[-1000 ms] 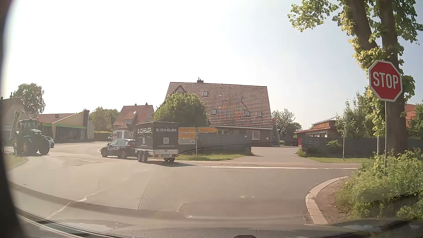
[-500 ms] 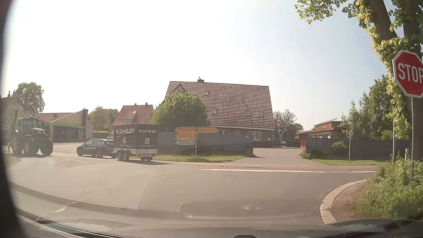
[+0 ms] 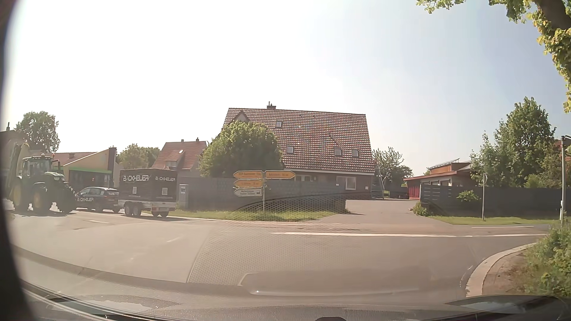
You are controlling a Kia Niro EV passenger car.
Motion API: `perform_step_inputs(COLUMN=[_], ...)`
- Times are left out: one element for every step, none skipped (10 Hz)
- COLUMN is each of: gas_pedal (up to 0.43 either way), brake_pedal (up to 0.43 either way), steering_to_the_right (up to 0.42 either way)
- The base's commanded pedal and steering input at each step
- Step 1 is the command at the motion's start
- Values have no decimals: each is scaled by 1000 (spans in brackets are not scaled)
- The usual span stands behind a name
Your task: Follow the waypoints while adhering to traffic rules and regulations
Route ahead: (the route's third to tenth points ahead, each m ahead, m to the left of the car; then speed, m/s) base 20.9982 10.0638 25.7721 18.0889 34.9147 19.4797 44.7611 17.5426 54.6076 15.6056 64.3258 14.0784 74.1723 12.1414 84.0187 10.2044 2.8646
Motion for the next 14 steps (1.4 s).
perform_step_inputs(gas_pedal=[189, 169, 110, 67, 0, 0, 0, 0, 0, 0, 0, 0, 0, 0], brake_pedal=[0, 0, 0, 0, 0, 0, 0, 24, 128, 146, 152, 189, 213, 232], steering_to_the_right=[-2, 16, 38, 63, 95, 119, 138, 158, 177, 199, 210, 220, 225, 224])
